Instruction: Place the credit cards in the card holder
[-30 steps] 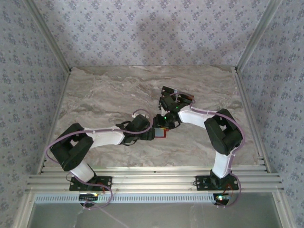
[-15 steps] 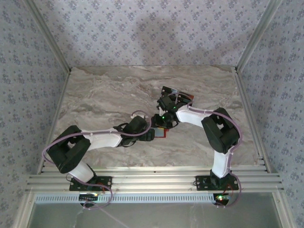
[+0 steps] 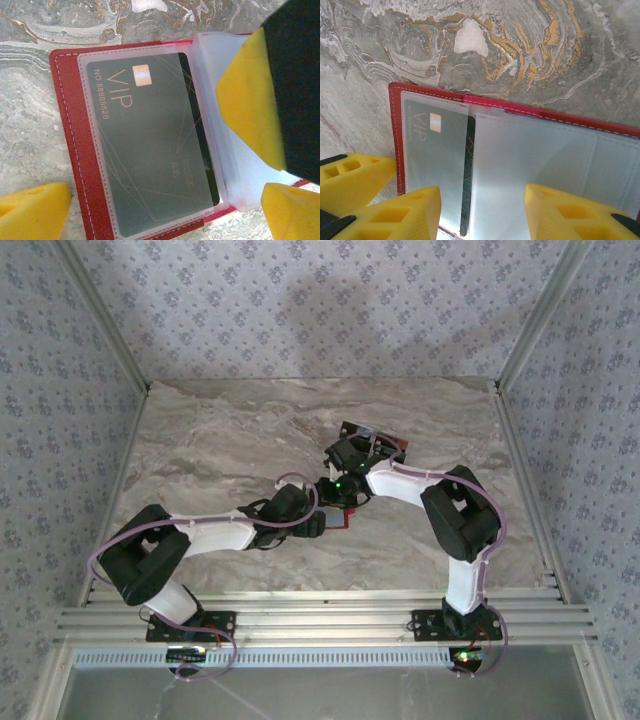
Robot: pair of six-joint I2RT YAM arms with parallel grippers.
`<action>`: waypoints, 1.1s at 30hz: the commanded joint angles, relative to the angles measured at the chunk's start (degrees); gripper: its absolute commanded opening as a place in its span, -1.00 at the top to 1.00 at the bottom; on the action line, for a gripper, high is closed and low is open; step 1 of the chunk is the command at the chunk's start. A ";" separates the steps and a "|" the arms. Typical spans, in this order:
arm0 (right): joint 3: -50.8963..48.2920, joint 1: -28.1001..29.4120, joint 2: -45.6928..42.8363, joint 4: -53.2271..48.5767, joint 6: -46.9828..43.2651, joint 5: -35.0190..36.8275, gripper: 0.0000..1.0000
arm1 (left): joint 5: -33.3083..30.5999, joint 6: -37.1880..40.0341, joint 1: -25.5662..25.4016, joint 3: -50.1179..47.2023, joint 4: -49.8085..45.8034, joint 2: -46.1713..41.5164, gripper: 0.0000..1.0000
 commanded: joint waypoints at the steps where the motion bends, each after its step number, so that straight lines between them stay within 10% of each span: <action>1: 1.32 0.29 1.16 -0.48 0.97 -0.88 0.01 | -1.09 0.38 0.06 0.21 0.28 1.16 -0.97; 33: -5.89 -2.73 -5.01 1.26 2.27 0.70 -0.04 | -2.43 -1.59 0.09 -1.68 0.66 5.69 -0.93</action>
